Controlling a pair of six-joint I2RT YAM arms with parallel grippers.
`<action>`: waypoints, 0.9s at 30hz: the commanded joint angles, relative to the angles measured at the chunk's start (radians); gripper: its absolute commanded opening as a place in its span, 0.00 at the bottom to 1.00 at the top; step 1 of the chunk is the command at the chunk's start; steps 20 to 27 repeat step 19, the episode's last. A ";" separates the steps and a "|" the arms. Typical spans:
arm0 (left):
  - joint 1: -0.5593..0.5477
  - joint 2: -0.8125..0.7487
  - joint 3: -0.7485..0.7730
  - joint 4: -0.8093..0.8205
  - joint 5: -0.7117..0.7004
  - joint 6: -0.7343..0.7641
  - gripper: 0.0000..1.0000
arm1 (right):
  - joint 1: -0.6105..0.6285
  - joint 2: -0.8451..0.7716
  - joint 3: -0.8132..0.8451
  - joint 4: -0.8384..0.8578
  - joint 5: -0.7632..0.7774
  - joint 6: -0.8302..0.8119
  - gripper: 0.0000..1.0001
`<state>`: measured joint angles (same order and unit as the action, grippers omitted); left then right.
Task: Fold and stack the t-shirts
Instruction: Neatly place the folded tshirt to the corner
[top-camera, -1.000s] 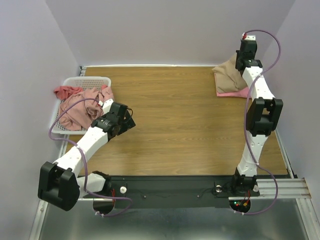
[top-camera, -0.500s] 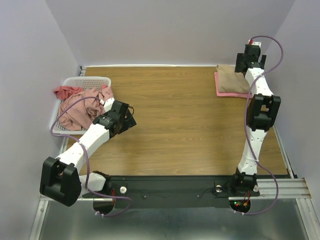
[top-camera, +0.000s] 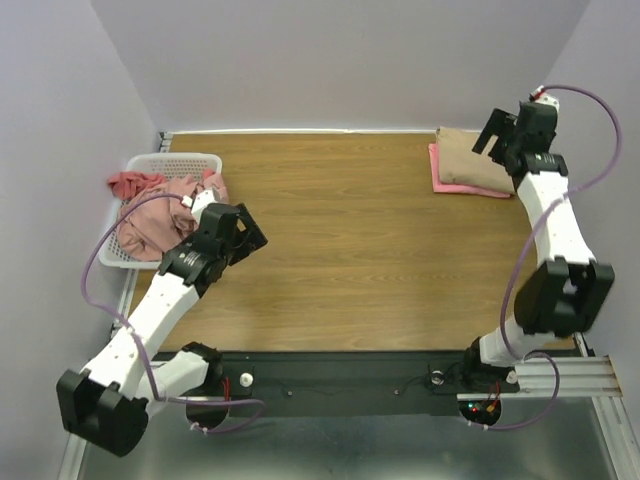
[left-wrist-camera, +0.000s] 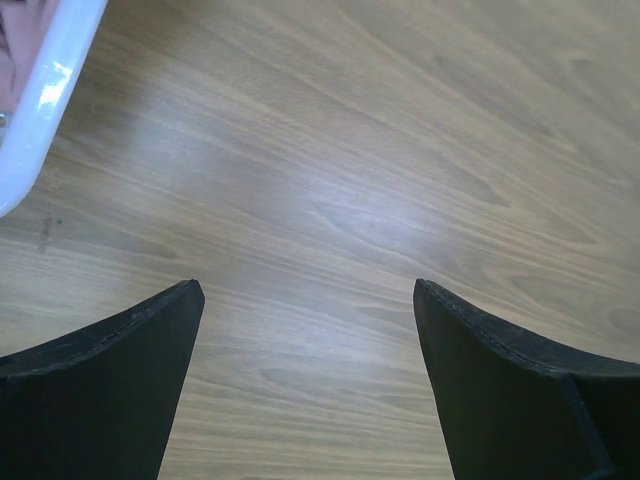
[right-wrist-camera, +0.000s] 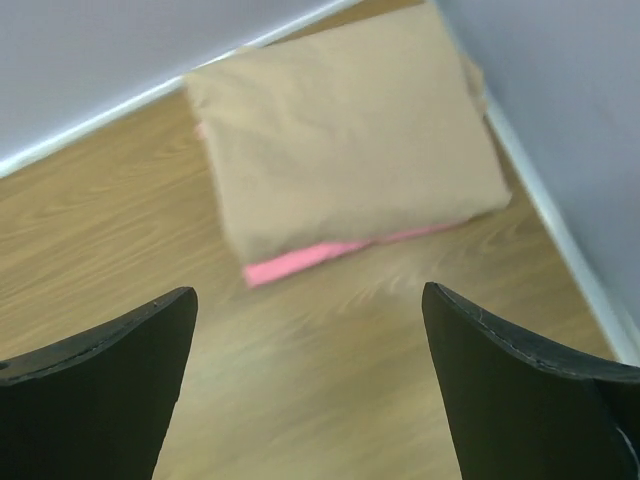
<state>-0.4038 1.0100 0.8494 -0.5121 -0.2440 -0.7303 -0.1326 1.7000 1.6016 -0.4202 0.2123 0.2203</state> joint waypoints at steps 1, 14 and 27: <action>0.000 -0.096 -0.019 -0.025 0.024 0.000 0.99 | -0.002 -0.272 -0.270 -0.003 -0.154 0.145 1.00; 0.000 -0.232 -0.076 -0.092 0.003 -0.055 0.99 | -0.002 -0.859 -0.874 -0.086 -0.298 0.234 1.00; 0.000 -0.254 -0.087 -0.082 -0.008 -0.063 0.99 | -0.004 -1.003 -0.967 -0.100 -0.271 0.293 1.00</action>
